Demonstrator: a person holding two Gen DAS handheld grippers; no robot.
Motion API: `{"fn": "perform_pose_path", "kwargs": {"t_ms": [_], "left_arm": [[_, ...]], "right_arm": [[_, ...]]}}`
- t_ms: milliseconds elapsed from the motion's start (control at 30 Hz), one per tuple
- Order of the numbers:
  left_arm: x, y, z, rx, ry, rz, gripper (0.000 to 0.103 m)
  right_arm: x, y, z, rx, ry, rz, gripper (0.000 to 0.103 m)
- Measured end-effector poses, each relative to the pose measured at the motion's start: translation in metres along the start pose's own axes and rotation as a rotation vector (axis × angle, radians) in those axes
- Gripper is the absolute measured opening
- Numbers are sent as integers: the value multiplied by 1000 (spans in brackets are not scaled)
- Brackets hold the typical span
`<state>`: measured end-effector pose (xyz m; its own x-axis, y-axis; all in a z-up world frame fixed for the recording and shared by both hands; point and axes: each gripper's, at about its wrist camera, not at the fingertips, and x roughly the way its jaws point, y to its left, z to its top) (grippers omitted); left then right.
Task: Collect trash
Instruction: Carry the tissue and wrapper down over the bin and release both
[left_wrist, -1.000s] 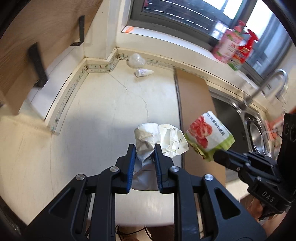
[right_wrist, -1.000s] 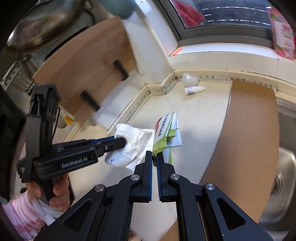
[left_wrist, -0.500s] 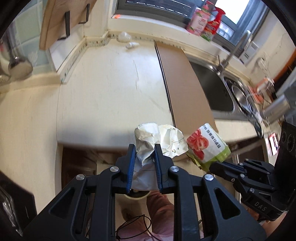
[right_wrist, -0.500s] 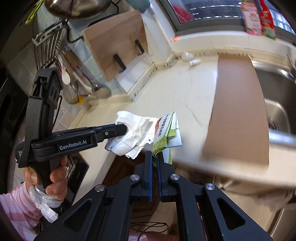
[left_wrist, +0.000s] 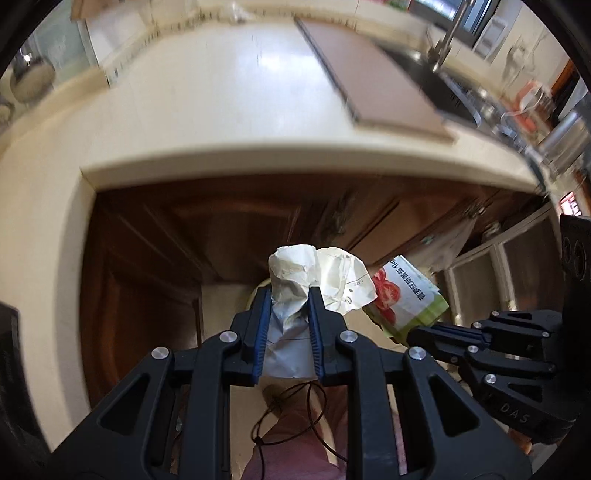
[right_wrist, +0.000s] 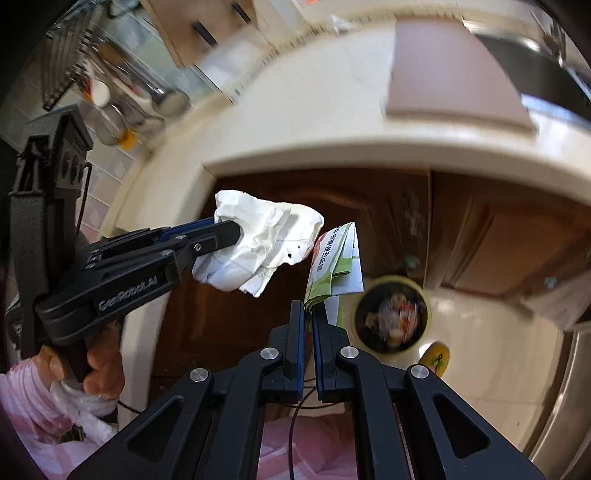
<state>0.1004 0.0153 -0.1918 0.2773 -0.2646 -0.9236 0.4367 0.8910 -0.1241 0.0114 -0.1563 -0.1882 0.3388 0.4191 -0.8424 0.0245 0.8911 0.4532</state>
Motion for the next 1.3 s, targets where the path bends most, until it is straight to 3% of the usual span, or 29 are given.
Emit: {"fn": "perform_pose_path", "kwargs": {"t_ms": [400,567,767,833,867,933,1300], "left_arm": [[166,-4,-61,4,161,46,17],[235,-1,-73,11,201,64,17],[307,0,-71,35,258,96,18],[323,4,-71,25,296,82,28],[329,7,-69,21,314,86,32],[338,10,-69,21,330,104,43],[316,15,-64,28,337,128,55]], "right_arm": [[163,-92,-73,167,174,-7,4],[233,-134,-76,217,229,-25,4],[304,-174,-54,234,266,-31,5],[324,-186,-49,243,299,-35,9],[328,-190,-47,244,304,-47,12],[336,-195,-44,240,301,-70,32],[319,-184,-61,226,301,-55,36]]}}
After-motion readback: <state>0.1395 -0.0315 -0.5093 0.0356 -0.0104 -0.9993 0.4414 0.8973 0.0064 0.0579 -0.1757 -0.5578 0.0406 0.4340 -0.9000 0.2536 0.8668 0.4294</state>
